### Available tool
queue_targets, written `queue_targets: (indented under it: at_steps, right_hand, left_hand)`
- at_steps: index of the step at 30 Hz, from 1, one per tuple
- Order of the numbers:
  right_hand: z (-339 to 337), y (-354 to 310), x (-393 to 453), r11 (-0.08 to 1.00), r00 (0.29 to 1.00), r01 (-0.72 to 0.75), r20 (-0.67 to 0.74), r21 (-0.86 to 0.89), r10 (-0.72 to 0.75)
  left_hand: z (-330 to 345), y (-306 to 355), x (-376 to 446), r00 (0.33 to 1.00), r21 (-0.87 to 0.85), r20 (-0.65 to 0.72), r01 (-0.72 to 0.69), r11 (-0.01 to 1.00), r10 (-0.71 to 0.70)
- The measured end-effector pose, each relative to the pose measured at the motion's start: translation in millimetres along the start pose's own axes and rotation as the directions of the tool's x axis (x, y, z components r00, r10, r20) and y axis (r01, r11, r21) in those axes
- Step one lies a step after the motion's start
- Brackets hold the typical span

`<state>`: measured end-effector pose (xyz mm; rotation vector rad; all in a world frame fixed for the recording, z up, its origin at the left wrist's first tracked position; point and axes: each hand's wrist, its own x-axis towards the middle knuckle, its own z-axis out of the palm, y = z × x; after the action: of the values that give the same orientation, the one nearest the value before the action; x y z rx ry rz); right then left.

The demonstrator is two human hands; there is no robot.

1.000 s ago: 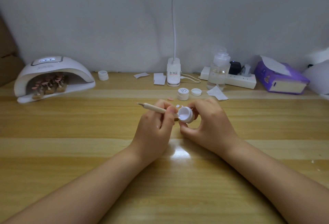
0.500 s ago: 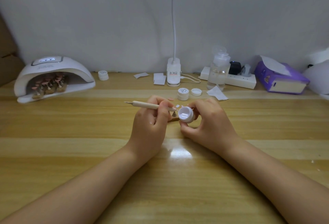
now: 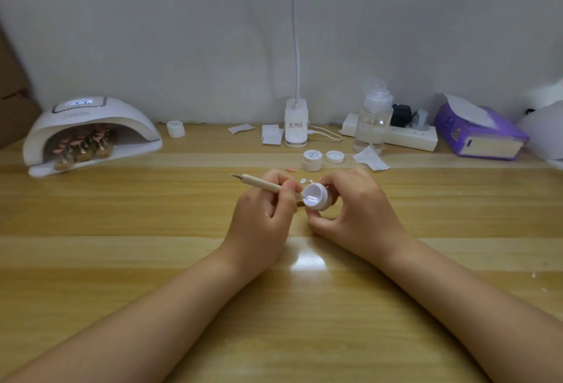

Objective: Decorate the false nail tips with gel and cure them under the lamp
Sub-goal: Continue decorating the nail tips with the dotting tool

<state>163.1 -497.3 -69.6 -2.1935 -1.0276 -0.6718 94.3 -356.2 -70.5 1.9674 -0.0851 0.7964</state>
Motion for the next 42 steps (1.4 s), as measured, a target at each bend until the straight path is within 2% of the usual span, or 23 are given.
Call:
queue_targets:
  at_steps: [19,31,42]
  right_hand:
    - [0,-1,1,1.000,1.000,0.010,0.004,-0.014,-0.010]
    - [0,0,1,1.000,1.000,-0.009,0.016,-0.008,0.009]
    - [1,1,1,1.000,1.000,-0.014,0.013,0.019,0.013]
  left_hand:
    - [1,0,0,1.000,0.001,0.006,0.009,1.000,-0.009]
    - [0,4,1,0.997,-0.076,-0.078,-0.005,0.997,-0.001]
    - [-4,10,9,0.992,-0.184,-0.092,0.065,0.981,-0.083]
